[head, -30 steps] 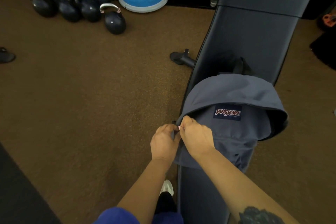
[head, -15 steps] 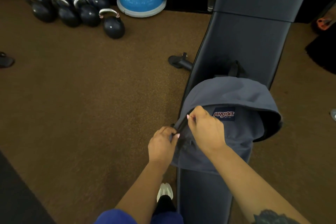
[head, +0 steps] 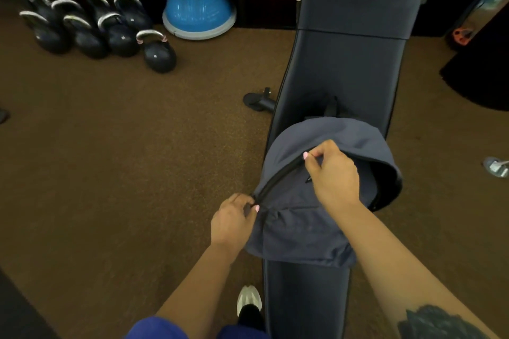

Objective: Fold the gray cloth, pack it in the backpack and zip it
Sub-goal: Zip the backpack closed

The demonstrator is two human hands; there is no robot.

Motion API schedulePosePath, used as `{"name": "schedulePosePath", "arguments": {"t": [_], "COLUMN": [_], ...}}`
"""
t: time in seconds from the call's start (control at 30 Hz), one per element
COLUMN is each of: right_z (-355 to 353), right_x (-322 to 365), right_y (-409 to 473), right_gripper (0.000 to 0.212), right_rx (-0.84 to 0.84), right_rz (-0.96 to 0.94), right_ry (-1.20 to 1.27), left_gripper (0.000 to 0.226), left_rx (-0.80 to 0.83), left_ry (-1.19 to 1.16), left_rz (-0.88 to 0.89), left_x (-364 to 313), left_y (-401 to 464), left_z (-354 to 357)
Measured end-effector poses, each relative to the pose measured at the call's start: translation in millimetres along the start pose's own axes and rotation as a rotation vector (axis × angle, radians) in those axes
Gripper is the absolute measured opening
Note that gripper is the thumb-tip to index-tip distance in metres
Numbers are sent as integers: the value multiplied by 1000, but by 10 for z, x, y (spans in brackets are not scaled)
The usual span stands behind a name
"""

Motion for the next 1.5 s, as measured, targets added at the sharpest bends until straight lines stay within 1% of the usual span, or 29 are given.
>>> {"name": "schedulePosePath", "arguments": {"t": [0.1,0.17,0.23,0.3,0.43,0.5,0.63,0.77,0.87,0.97,1.03,1.13,1.2,1.4,1.5], "right_z": [18,48,53,54,69,74,41,-64,-127,-201,-254,-320,-375,-616,-701], "right_x": [-32,-62,-88,-93,-89,-97,-125,-218,-303,-395,-462,-590,-683,-1034,-1219], "right_y": [68,95,98,89,79,72,44,42,41,50,56,63,68,30,-13], "right_gripper": [16,20,23,23,21,22,25,21,25,18,17,20,18,21,17], "right_rx": [48,67,64,63,68,65,22,-59,-87,-105,-122,-147,-169,-236,-238], "right_rz": [36,71,97,110,118,118,138,178,197,209,212,234,252,305,347], "right_ry": [126,235,298,319,331,306,246,259,279,280,274,298,324,315,312], "left_gripper": [31,37,40,38,26,24,24,24,22,21,20,19,18,18,17], "left_rx": [-116,-205,-235,-247,-228,-220,-212,-217,-220,-221,-222,-209,-205,-164,-141], "left_ry": [-89,-178,-197,-186,-193,-191,-146,-113,-111,-104,-91,-92,-94,-107,-91], "left_rz": [150,260,344,377,347,345,372,393,408,426,435,425,424,378,356], "left_x": [-352,-667,-971,-1177,-1293,-1298,-1331,-1335,-1336,-1360,-1364,-1356,-1358,-1323,-1329], "left_y": [-19,-19,26,96,206,231,236,233,229,215,215,225,225,269,294], "left_z": [-244,-446,-533,-535,-469,-449,-449,-459,-462,-481,-493,-509,-523,-549,-544]}}
Point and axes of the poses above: each hand's wrist, its own y-axis towards the middle knuckle, its own z-axis out of the palm, x = y × z, the point moved 9 cm from there along y, towards the middle knuckle, and after that the axes turned 6 degrees about -z, right-handed, at the moved point
